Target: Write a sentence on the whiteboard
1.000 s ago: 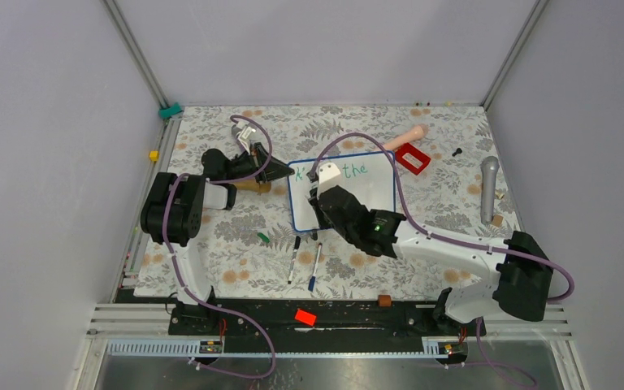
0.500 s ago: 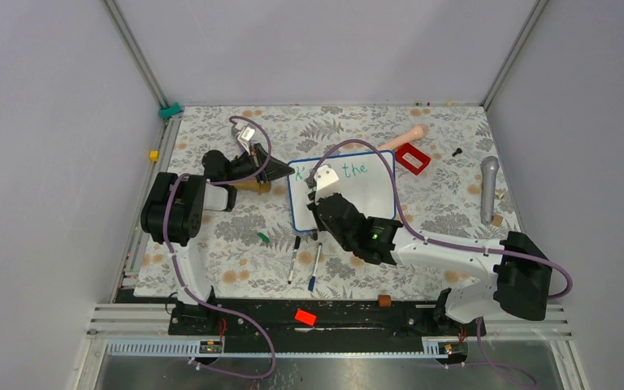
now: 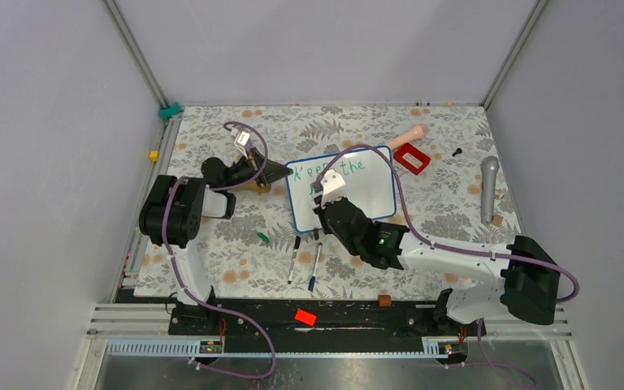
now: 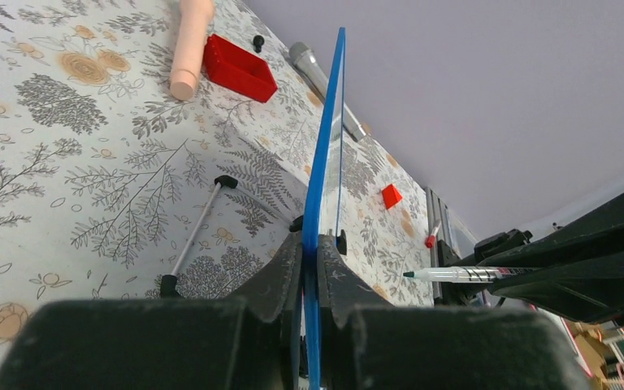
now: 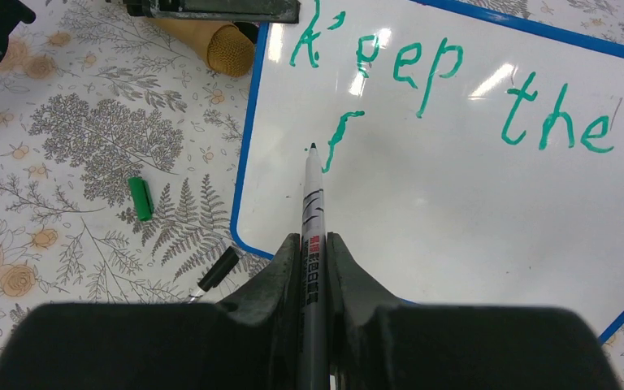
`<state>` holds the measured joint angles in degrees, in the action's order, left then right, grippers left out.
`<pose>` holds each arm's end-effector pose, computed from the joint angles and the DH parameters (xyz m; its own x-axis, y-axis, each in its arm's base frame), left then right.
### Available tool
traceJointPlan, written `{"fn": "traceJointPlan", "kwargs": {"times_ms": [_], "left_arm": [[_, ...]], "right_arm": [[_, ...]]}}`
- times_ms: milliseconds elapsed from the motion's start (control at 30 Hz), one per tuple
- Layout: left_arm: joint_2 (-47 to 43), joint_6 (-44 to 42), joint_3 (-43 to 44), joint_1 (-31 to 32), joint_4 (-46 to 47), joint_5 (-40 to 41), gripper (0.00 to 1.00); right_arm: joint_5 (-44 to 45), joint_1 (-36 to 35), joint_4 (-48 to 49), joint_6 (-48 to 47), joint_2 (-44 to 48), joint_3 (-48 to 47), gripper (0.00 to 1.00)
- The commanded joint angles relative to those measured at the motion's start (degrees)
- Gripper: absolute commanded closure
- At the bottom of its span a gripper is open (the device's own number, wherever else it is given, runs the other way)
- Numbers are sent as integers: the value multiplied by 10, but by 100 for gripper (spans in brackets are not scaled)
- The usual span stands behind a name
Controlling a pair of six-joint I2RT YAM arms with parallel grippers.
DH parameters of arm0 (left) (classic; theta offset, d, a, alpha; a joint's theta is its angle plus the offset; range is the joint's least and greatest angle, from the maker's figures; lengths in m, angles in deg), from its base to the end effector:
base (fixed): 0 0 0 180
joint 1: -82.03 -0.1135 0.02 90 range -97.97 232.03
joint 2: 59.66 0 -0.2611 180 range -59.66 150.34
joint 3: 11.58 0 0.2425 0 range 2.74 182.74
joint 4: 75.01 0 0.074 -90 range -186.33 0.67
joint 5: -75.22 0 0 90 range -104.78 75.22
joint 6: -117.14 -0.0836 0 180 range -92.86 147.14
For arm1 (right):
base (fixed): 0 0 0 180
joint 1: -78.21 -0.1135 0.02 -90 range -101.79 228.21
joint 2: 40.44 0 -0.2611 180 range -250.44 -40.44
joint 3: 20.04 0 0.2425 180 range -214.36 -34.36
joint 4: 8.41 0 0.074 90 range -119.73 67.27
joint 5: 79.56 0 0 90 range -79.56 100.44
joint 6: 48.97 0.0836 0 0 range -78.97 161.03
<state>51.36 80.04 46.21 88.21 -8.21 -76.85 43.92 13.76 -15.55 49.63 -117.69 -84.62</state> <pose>0.3587 -0.1131 0.1895 -0.5805 -0.3129 -0.7517 0.7315 0.2050 -0.6503 0.1857 0.2816 0.2663 -0.2236 -0.1785 -0.9582 -0.5009 0.8644 -0.0442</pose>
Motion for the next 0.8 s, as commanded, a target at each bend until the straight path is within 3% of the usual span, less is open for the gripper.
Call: {"fn": "traceJointPlan", "kwargs": {"times_ms": [0, 767], "left_arm": [[-26, -32, -32, 3, 30, 53, 100], [-63, -60, -65, 26, 30, 76, 100]], "right_arm": [[-1, 0, 29, 17, 25, 5, 100], [-32, 21, -48, 64, -25, -49, 100]]}}
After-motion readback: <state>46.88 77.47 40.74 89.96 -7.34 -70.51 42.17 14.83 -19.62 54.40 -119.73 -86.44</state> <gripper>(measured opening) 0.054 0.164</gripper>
